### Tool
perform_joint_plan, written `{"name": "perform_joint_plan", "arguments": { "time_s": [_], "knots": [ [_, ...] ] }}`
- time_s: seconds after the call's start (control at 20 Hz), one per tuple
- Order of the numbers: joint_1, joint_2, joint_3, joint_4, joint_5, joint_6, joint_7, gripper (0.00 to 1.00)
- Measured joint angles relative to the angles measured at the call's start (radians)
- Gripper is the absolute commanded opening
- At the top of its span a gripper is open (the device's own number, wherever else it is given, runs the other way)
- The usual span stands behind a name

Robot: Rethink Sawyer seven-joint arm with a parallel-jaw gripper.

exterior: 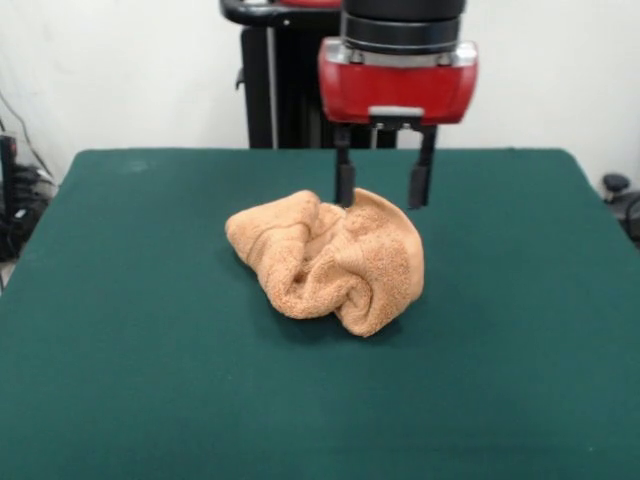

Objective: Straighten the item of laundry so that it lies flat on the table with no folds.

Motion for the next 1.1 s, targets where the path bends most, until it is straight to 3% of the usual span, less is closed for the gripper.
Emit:
{"name": "perform_joint_plan", "arguments": {
  "time_s": [1.1],
  "knots": [
    [-0.02,0.001,0.0,-0.007,-0.013,0.01,0.0,1.0]
  ]
}}
